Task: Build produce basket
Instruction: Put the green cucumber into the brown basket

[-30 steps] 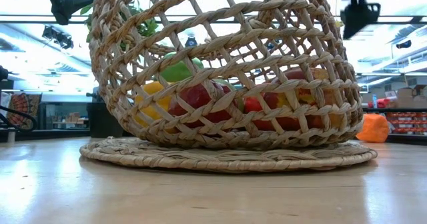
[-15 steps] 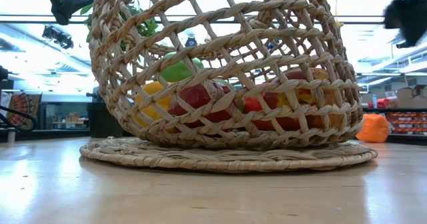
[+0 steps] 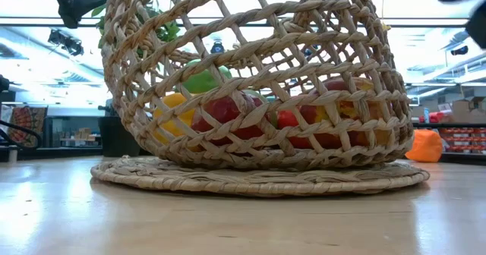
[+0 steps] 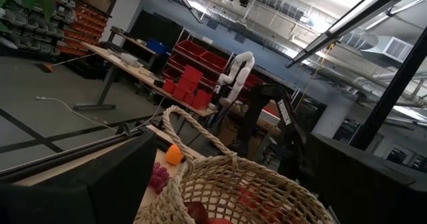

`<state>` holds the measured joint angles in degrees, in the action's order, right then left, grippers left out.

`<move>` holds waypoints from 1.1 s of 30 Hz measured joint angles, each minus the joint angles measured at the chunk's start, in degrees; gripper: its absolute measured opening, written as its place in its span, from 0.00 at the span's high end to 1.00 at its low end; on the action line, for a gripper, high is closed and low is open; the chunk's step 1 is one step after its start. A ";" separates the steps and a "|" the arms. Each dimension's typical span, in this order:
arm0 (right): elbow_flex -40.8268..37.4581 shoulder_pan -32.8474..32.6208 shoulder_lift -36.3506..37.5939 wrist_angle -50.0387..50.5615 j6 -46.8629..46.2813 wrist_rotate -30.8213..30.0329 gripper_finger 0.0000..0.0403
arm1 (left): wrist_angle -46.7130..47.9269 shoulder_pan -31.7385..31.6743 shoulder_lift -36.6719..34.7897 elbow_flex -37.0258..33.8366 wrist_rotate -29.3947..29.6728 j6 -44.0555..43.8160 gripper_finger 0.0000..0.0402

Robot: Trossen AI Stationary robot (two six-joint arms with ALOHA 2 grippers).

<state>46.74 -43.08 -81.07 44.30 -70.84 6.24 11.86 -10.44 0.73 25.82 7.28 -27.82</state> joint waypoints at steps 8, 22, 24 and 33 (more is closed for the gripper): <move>-3.37 -0.53 -4.90 -6.17 -0.77 -0.93 0.07 | 0.00 0.02 0.00 0.01 0.00 -0.01 0.03; -0.02 -2.38 -10.75 -4.43 -3.15 -6.39 0.22 | 0.02 0.00 0.00 -0.01 -0.02 -0.01 0.03; 0.14 -2.31 -11.00 -4.29 -3.15 -6.76 0.27 | 0.12 0.02 0.00 0.01 0.01 -0.01 0.03; 0.17 -2.18 -11.65 -7.41 -5.17 -6.42 0.53 | 0.00 0.02 0.00 0.01 0.01 -0.01 0.03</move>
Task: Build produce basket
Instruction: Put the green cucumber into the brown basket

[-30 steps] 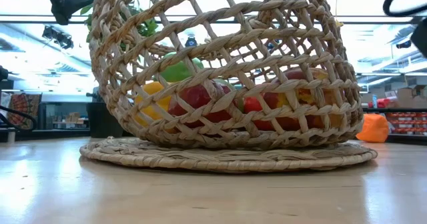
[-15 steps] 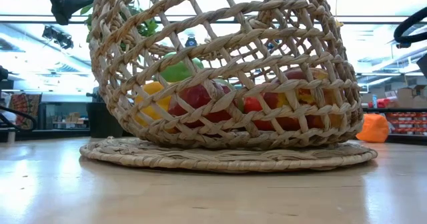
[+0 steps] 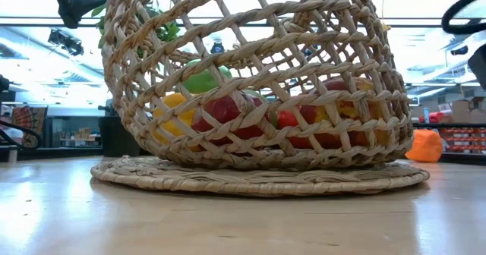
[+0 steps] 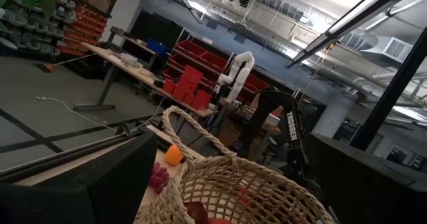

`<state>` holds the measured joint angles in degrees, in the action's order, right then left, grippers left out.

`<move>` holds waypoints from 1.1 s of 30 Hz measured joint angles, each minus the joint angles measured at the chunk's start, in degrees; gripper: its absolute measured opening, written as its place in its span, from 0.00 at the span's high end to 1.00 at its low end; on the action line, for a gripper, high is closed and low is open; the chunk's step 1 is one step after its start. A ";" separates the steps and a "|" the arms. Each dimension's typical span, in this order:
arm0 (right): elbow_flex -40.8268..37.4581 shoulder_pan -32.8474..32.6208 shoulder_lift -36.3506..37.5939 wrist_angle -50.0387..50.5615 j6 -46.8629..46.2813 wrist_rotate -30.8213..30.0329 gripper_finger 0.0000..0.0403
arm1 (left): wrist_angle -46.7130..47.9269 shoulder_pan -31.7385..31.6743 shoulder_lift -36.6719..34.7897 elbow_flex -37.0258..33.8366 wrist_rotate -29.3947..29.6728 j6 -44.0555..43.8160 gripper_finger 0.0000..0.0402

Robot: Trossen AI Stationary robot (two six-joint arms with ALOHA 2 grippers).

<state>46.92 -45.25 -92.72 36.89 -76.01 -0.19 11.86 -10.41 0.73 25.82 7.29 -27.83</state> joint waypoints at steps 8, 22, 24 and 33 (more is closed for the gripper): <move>0.00 0.08 9.57 -12.55 0.16 -9.15 0.64 | -0.02 0.00 0.00 0.00 -0.02 0.00 0.03; 0.02 7.07 23.69 -55.16 17.53 -16.39 0.61 | 0.00 -0.02 0.00 0.00 -0.02 0.02 0.03; 0.02 8.13 23.90 -60.93 17.42 -16.39 0.61 | 0.01 -0.01 0.00 0.00 -0.01 0.00 0.03; 0.02 10.53 23.75 -77.66 19.22 -15.13 0.61 | -0.01 0.00 0.00 0.00 -0.01 0.00 0.03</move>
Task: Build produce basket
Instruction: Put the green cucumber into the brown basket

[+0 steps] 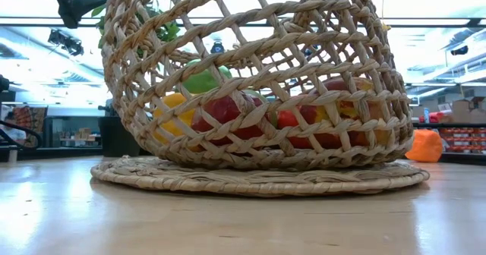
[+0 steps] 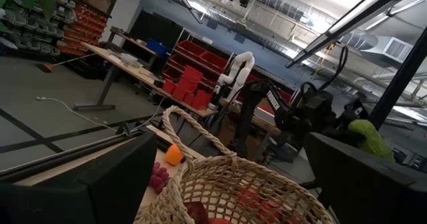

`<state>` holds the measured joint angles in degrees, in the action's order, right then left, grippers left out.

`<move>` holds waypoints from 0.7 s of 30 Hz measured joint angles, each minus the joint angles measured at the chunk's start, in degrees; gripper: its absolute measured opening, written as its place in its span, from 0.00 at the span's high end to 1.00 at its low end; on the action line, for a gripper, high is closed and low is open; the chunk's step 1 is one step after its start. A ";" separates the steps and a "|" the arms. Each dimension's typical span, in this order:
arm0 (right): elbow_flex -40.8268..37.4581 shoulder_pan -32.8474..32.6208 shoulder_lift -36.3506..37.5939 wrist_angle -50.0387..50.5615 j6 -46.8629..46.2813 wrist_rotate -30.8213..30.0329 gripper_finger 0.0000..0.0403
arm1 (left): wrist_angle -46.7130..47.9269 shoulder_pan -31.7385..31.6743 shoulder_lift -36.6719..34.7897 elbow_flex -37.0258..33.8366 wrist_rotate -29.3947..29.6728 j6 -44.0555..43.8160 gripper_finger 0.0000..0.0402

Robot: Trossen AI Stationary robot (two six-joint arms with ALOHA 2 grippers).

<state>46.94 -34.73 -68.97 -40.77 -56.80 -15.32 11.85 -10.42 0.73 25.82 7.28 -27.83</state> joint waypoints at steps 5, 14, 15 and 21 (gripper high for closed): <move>0.00 0.07 -0.06 -0.73 0.50 0.16 0.61 | 0.03 0.00 0.00 0.00 -0.01 0.02 0.03; 0.00 0.07 -0.39 -0.66 0.42 0.39 0.61 | 0.01 -0.01 0.00 0.00 0.00 0.02 0.03; 0.00 0.07 -0.39 -0.72 0.42 0.38 0.61 | 0.02 0.00 0.00 0.00 -0.01 0.00 0.03; 0.00 0.07 -0.39 -1.17 0.99 0.22 0.61 | 0.00 -0.01 0.00 0.00 -0.01 0.02 0.03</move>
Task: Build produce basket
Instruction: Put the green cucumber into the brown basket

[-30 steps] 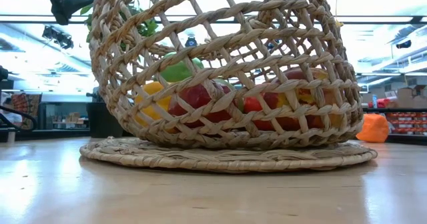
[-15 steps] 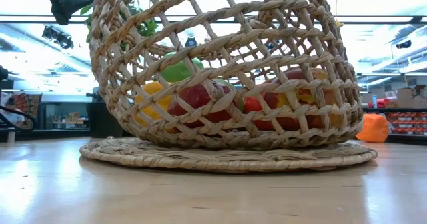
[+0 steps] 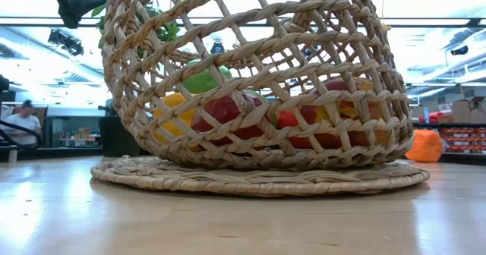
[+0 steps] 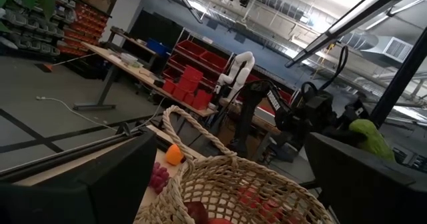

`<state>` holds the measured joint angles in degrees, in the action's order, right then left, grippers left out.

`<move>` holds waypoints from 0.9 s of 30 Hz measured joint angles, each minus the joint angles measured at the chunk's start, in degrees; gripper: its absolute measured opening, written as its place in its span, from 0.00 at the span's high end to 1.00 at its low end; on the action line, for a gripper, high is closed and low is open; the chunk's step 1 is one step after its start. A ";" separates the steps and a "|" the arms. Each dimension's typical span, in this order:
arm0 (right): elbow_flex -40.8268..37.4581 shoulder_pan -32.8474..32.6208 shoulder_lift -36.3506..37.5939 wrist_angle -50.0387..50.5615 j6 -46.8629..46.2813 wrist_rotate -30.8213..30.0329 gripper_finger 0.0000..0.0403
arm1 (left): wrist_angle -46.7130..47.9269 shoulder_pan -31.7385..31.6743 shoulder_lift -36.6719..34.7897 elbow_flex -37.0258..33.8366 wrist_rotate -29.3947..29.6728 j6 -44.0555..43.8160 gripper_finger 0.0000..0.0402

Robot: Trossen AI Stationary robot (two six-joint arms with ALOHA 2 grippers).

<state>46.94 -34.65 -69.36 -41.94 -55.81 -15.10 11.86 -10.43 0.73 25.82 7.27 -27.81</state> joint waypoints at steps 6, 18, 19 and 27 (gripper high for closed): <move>5.33 2.66 0.00 2.54 9.09 -1.82 0.61 | 0.00 0.00 0.00 0.00 0.01 -0.01 0.03; 32.25 11.05 -3.76 36.53 54.01 -1.18 0.61 | 0.00 0.01 0.00 0.00 0.00 -0.02 0.03; 33.37 11.06 -4.42 36.58 59.77 -1.11 0.61 | 0.02 -0.01 0.00 0.00 0.00 0.00 0.03; 39.23 11.05 -10.26 36.55 92.86 -1.15 0.61 | 0.04 -0.01 0.00 0.00 0.00 -0.02 0.03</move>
<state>86.17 -23.61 -79.62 -5.39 37.05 -16.25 11.90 -10.44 0.73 25.82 7.27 -27.83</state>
